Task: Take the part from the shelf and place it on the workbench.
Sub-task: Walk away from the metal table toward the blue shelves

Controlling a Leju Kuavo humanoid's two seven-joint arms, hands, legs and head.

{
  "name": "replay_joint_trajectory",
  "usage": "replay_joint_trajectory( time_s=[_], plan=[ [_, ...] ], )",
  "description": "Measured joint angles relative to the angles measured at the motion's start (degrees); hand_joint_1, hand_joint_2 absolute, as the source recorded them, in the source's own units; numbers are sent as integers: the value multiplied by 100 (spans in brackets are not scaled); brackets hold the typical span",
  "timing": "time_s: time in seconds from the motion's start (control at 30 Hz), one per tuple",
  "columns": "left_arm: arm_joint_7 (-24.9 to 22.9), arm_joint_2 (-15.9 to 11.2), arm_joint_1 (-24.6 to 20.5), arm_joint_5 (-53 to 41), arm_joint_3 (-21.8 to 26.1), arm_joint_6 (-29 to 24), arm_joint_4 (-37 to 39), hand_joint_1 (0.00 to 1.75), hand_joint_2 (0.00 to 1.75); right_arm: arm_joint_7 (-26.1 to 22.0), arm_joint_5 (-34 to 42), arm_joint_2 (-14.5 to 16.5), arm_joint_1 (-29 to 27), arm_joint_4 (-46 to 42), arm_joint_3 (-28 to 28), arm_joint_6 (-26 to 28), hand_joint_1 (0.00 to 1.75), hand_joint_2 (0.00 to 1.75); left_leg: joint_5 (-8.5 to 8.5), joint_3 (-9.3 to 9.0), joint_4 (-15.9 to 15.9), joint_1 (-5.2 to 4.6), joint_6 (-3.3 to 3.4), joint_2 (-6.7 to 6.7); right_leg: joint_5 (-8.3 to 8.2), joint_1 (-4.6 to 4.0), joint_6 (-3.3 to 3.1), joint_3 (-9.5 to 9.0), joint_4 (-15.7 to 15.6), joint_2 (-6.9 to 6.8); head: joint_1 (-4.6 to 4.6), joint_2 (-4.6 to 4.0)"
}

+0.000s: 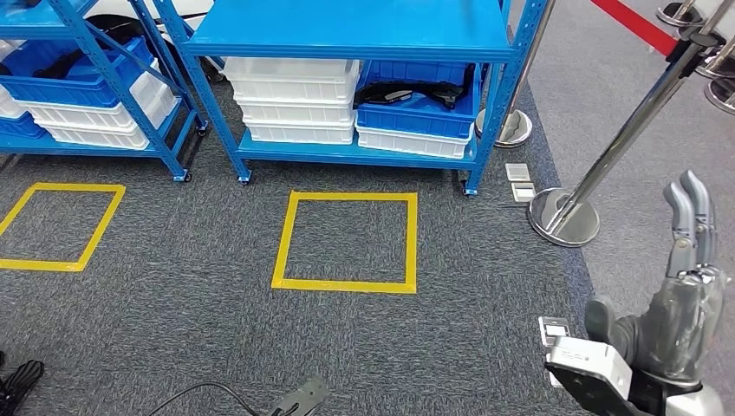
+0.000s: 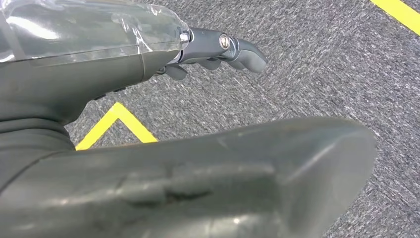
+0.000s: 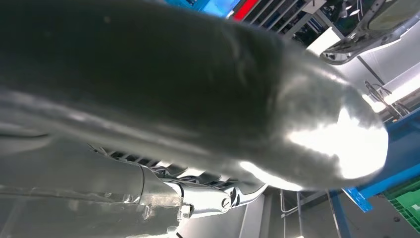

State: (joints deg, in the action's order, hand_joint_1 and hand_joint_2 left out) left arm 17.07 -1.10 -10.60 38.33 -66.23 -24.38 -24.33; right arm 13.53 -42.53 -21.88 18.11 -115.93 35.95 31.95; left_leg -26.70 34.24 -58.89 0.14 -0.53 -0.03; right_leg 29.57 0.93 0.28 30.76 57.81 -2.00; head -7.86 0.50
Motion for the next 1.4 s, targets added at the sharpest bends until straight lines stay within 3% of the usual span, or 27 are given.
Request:
replay_joint_trajectory(
  time_s=[0.2,0.3,0.33,0.4,0.43,0.47,0.5,0.57,0.63,0.73,0.8,0.9,0.93,0.97,1.0,1.07,1.13,1.17,1.27,1.4],
  plan=[
    [16,-5,0,-2,1,-10,5,0,0,0,-1,0,11,-1,0,-3,0,0,-19,-20,23,-4,62,-3,-1,4,42,-41,-46,-17,-2,0],
    [17,-5,0,-2,2,-11,7,0,0,-1,-3,0,39,-4,-1,-6,0,0,47,-221,274,57,114,-11,79,-4,91,-64,56,78,24,0],
    [17,-5,-1,-1,2,-12,7,0,0,-1,-4,0,47,-4,-2,-7,0,0,61,-278,333,70,122,-13,198,3,99,59,303,128,45,0],
    [17,-5,1,-1,2,-12,7,0,0,1,-3,0,53,-3,-2,-9,0,0,50,-315,358,78,131,-20,485,20,116,503,1040,168,82,0],
    [17,-5,7,-1,2,-13,7,0,0,2,-2,0,51,-3,-2,-11,0,0,36,-321,350,87,124,-29,523,34,125,694,1309,172,91,0],
    [17,-5,14,0,2,-18,7,0,0,4,-2,0,49,-2,-2,-15,0,0,13,-330,335,103,104,-43,429,52,137,779,1357,172,93,0],
    [14,-5,20,1,2,-24,7,0,0,6,-2,0,49,-3,-2,-17,0,0,-17,-344,311,127,73,-63,226,74,156,744,1177,172,92,0],
    [-3,-7,20,3,2,-41,7,0,0,13,-3,0,54,-3,-2,-24,0,0,-110,-356,220,167,-25,-105,-182,108,213,489,491,191,122,0],
    [-27,-9,13,3,2,-50,7,0,0,25,-4,0,55,-3,-2,-37,0,0,-184,-331,133,166,-117,-136,-268,109,173,351,132,226,158,0],
    [-58,-10,19,0,2,-52,7,0,0,37,-12,0,53,-6,-2,-59,0,0,-232,-339,111,176,-185,-138,-180,84,9,345,144,235,129,0],
    [-69,-10,16,-2,2,-56,7,0,0,40,-17,-1,58,-10,-2,-67,0,0,-389,-235,-190,176,-216,-84,-142,78,-77,287,134,217,104,0],
    [-70,-10,17,-4,1,-60,7,0,0,43,-19,-2,55,-15,-2,-76,0,0,-799,383,-1347,134,-198,-37,-72,12,-171,186,130,182,60,0],
    [-70,-10,25,-5,1,-61,7,0,0,44,-19,-2,53,-15,-2,-80,0,0,-829,574,-1615,110,-168,-37,-47,-22,-187,153,131,180,53,0],
    [-70,-10,31,-10,1,-62,7,0,0,47,-22,-2,52,-15,-2,-82,0,0,-737,675,-1668,72,-114,-37,-17,-61,-199,112,131,183,45,0],
    [-70,-10,35,-19,0,-65,7,0,0,52,-26,-2,53,-16,-2,-84,0,0,-529,664,-1489,25,-38,-38,17,-101,-208,59,129,186,35,0],
    [-72,-21,33,-36,1,-77,7,0,0,63,-40,-3,54,-17,-2,-87,0,0,-17,431,-759,-86,179,-38,99,-170,-224,-65,113,183,39,0],
    [-79,-33,32,-43,2,-92,6,0,0,74,-53,-4,50,-19,-2,-91,0,0,217,243,-261,-161,331,-27,154,-183,-226,-128,98,183,104,0],
    [-84,-37,33,-45,1,-97,4,0,0,83,-57,-5,43,-19,-2,-93,0,0,194,207,-187,-172,333,-21,170,-173,-227,-126,96,179,132,0],
    [-93,-28,32,-53,1,-117,2,0,0,103,-66,-7,27,-25,-2,-92,0,0,135,167,-74,-171,235,-23,200,-159,-233,-109,104,160,124,0],
    [-96,-32,31,-57,1,-138,2,0,0,114,-70,-8,27,-28,-2,-88,0,0,97,170,-73,-164,209,-26,223,-165,-232,-114,92,154,125,0]
  ],
)
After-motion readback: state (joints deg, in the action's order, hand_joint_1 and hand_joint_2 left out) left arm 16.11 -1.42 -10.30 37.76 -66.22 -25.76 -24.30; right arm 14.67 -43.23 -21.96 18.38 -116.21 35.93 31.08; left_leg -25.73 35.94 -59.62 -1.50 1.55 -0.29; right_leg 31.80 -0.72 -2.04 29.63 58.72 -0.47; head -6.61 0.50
